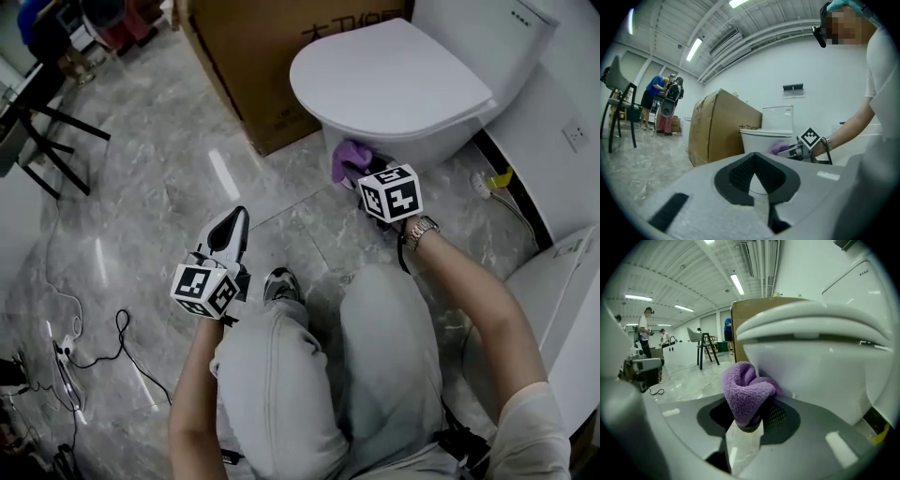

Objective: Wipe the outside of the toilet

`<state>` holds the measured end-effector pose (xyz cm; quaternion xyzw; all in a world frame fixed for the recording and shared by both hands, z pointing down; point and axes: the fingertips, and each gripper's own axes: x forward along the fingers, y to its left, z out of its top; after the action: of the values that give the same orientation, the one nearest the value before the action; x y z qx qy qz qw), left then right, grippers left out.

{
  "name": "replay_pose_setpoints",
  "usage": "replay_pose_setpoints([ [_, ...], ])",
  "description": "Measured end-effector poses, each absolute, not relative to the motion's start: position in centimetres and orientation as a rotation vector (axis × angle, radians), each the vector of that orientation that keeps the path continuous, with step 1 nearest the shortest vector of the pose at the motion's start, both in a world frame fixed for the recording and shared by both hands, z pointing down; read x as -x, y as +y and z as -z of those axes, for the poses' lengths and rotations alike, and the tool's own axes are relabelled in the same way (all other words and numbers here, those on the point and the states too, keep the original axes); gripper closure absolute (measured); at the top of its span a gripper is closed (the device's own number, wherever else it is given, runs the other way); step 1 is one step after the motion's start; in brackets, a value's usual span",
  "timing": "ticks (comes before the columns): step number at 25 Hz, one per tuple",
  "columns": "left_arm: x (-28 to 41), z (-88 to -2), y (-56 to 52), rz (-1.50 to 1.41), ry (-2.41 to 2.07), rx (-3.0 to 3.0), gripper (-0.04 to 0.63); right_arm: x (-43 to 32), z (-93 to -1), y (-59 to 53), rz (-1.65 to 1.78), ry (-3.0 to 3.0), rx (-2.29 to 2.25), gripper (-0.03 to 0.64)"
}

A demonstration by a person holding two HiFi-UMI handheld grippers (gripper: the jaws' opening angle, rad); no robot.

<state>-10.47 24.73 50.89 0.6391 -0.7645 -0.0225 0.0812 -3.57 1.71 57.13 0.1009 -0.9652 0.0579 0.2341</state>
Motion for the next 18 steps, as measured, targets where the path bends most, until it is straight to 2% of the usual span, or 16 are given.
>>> replay_pose_setpoints([
  [11,9.7,-51.3,23.2,0.12,-2.227,-1.951,0.591,3.4,-52.9,3.0,-0.134,-2.744,-0.236,0.477],
  [18,10.5,-54.4,21.3,0.123,-2.125,-1.993,0.59,5.7,-59.0,3.9,-0.111,-2.681,-0.23,0.474],
])
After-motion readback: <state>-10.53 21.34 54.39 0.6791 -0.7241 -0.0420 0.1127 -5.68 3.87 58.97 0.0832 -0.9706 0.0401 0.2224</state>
